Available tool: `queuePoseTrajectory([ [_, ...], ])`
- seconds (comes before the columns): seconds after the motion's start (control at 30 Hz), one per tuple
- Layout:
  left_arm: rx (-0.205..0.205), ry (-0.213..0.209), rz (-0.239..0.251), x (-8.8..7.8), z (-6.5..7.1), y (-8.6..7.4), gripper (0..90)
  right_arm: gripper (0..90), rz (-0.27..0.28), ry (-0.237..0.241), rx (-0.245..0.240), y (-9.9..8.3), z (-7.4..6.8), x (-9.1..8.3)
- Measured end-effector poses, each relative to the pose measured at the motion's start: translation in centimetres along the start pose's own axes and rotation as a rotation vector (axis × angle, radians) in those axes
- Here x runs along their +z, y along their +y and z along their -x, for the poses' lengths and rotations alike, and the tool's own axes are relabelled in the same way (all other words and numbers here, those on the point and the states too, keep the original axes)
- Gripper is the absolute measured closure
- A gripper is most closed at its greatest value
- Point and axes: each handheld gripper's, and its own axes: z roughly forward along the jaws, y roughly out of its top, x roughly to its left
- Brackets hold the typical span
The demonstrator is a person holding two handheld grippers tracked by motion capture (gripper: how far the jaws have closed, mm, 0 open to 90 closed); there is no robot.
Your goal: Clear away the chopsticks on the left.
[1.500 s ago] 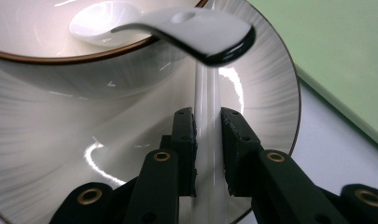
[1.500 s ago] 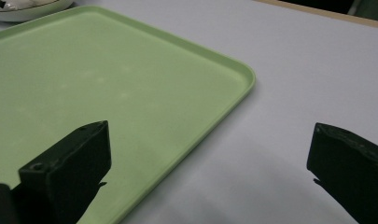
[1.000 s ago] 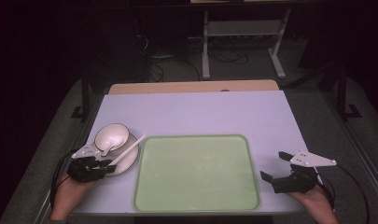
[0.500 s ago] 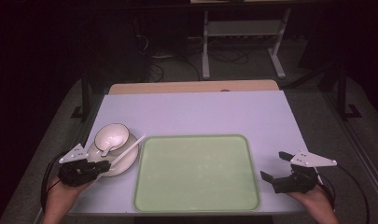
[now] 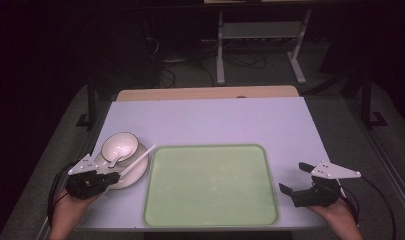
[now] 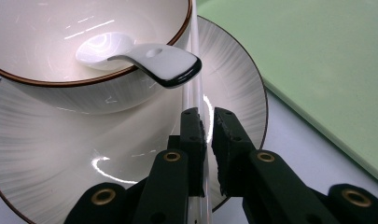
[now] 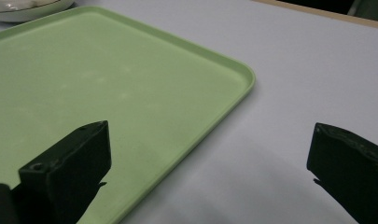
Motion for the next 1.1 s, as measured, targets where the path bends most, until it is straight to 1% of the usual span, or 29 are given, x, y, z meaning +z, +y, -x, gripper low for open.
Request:
queuePoseTrajectory([
  [0.1, 0.002, 0.001, 0.000, 0.1, 0.0, 0.0, 82.1, 0.0, 0.001, -0.001, 0.001, 0.0, 0.0, 0.0],
  [0.27, 0.009, -0.002, -0.017, 0.5, 0.1, 0.0, 82.1, 0.0, -0.001, 0.000, -0.001, 0.0, 0.0, 0.0],
  [0.3, 0.016, -0.002, -0.024, 0.7, 0.2, 0.1, 82.1, 0.0, -0.001, -0.001, 0.000, 0.0, 0.0, 0.0],
  [0.5, 0.014, -0.008, -0.031, 1.1, 0.4, 0.1, 82.0, 0.0, -0.001, -0.001, 0.000, 0.0, 0.0, 0.0],
  [0.7, 0.011, -0.016, -0.049, 1.7, 0.7, 0.4, 80.1, 0.0, -0.003, -0.003, -0.001, 0.0, 0.0, 0.0],
  [0.83, 0.006, -0.006, -0.065, 2.2, 0.9, 0.5, 80.0, 0.0, -0.004, -0.003, -0.001, 0.0, 0.0, 0.0],
  [1.1, 0.012, -0.003, -0.088, 3.0, 1.1, 0.7, 80.2, 0.0, -0.004, -0.002, -0.002, 0.0, 0.0, 0.1],
])
